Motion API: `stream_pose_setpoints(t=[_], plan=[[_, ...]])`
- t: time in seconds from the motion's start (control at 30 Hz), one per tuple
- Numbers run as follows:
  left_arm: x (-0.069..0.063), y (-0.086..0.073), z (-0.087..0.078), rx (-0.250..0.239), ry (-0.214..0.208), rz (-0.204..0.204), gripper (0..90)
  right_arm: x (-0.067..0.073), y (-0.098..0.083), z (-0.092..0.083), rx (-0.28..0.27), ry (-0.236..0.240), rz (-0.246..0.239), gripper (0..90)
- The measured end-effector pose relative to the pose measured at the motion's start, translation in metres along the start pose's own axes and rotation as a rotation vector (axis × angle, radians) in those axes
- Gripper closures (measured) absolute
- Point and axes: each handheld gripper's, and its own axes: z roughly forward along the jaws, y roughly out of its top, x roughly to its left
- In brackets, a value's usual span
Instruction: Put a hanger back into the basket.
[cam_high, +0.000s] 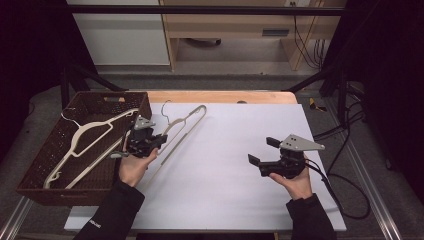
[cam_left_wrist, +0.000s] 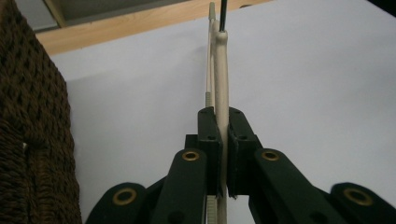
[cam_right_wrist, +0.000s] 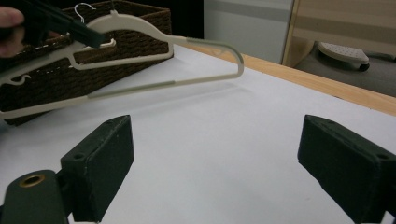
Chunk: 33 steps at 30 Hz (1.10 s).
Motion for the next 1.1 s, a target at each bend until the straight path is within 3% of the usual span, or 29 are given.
stream_pose_setpoints(t=[0.13,0.27,0.33,0.37,0.4,0.57,0.6,0.63,0.67,0.77,0.87,0.9,1.1], plan=[[-0.002,0.008,-0.025,-0.068,-0.05,0.015,86.3,0.0,-0.003,-0.008,-0.003,-0.011,0.004,10.0],[-0.004,0.018,-0.055,-0.129,-0.097,0.071,86.2,-0.002,-0.006,-0.018,-0.01,-0.032,0.014,8.9],[-0.005,0.023,-0.068,-0.144,-0.119,0.116,86.2,-0.003,-0.008,-0.022,-0.011,-0.045,0.016,8.3],[-0.005,0.023,-0.068,-0.144,-0.119,0.116,86.2,-0.003,-0.008,-0.022,-0.011,-0.045,0.016,8.3],[-0.004,0.028,-0.079,-0.156,-0.125,0.158,86.2,-0.004,-0.009,-0.026,-0.012,-0.049,0.018,7.5],[0.003,0.036,-0.101,-0.197,-0.167,0.184,86.2,-0.004,-0.013,-0.031,-0.015,-0.058,0.04,6.5],[0.01,0.04,-0.11,-0.212,-0.188,0.199,86.2,-0.005,-0.015,-0.034,-0.013,-0.056,0.04,6.2],[0.01,0.04,-0.11,-0.212,-0.188,0.199,86.2,-0.005,-0.015,-0.034,-0.013,-0.056,0.04,6.2],[0.018,0.043,-0.12,-0.226,-0.191,0.203,86.2,-0.005,-0.016,-0.036,-0.016,-0.062,0.04,5.8],[0.03,0.045,-0.128,-0.232,-0.188,0.199,86.2,-0.005,-0.016,-0.038,-0.013,-0.071,0.041,5.4],[0.04,0.046,-0.132,-0.233,-0.192,0.192,86.3,-0.005,-0.016,-0.038,-0.013,-0.073,0.039,5.4],[0.05,0.047,-0.136,-0.238,-0.192,0.197,86.2,-0.005,-0.016,-0.038,-0.011,-0.076,0.036,5.4],[0.083,0.049,-0.141,-0.226,-0.162,0.202,86.2,-0.006,-0.016,-0.038,-0.013,-0.08,0.034,5.4]])
